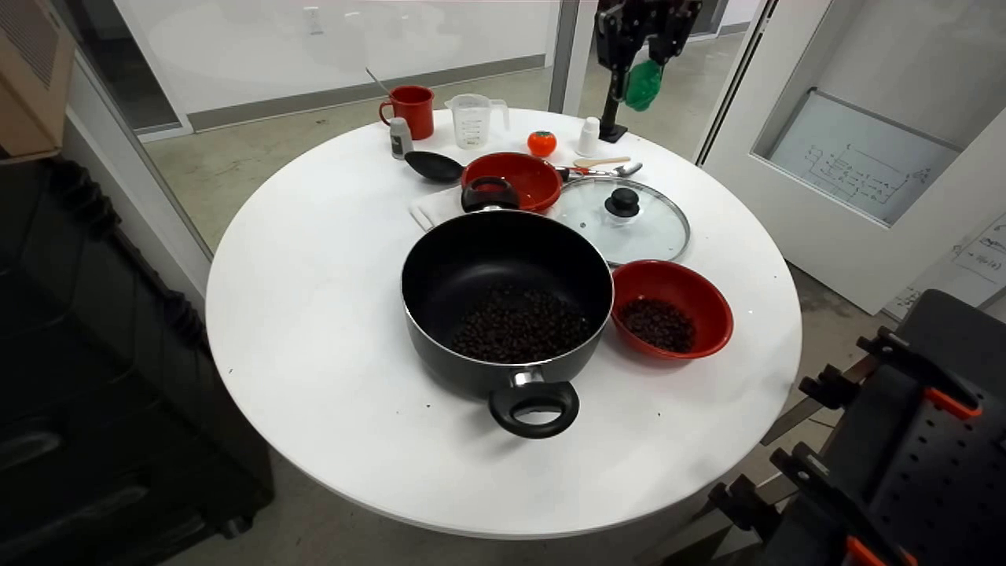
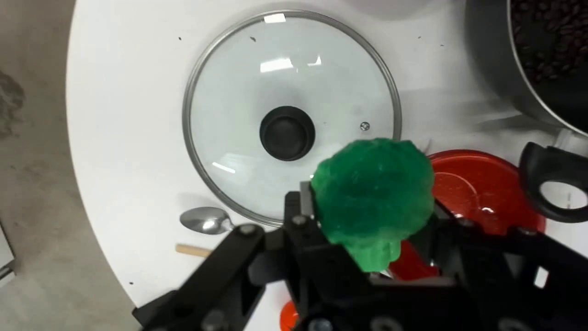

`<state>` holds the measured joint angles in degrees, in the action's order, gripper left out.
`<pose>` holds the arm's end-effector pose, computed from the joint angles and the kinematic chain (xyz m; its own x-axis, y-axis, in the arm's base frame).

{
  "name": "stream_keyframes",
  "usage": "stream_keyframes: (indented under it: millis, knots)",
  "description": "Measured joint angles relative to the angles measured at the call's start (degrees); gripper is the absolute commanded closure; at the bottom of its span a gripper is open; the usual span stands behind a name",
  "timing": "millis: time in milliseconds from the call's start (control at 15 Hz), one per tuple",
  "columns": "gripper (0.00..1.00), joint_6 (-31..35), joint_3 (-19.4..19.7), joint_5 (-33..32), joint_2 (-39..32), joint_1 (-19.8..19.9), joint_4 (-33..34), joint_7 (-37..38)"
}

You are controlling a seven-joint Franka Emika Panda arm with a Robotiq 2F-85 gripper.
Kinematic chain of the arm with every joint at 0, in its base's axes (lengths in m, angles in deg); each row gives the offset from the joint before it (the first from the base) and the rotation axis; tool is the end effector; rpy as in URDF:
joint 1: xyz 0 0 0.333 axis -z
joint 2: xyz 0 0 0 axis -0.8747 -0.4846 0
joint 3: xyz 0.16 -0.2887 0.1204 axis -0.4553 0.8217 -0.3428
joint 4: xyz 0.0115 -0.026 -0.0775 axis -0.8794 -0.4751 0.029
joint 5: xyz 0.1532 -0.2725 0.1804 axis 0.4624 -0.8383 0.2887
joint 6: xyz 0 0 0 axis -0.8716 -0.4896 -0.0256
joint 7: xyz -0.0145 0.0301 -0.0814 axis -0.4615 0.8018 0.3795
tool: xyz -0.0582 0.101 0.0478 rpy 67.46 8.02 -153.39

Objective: Remove the broccoli from the black pot

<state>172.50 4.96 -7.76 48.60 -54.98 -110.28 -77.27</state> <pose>0.5824 -0.1302 0.3140 0.9662 -0.2571 -0.0178 -0.2541 -0.9620 0.1004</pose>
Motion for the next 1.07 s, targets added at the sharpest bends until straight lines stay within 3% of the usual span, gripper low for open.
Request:
stream_keyframes:
  millis: [600,1067]
  knots:
    - [0.77,0.39,4.94,3.45,-6.24,5.78,0.06,5.38]
    - [0.77,6.14,6.79,4.18,-12.36,8.42,-0.45,6.29]
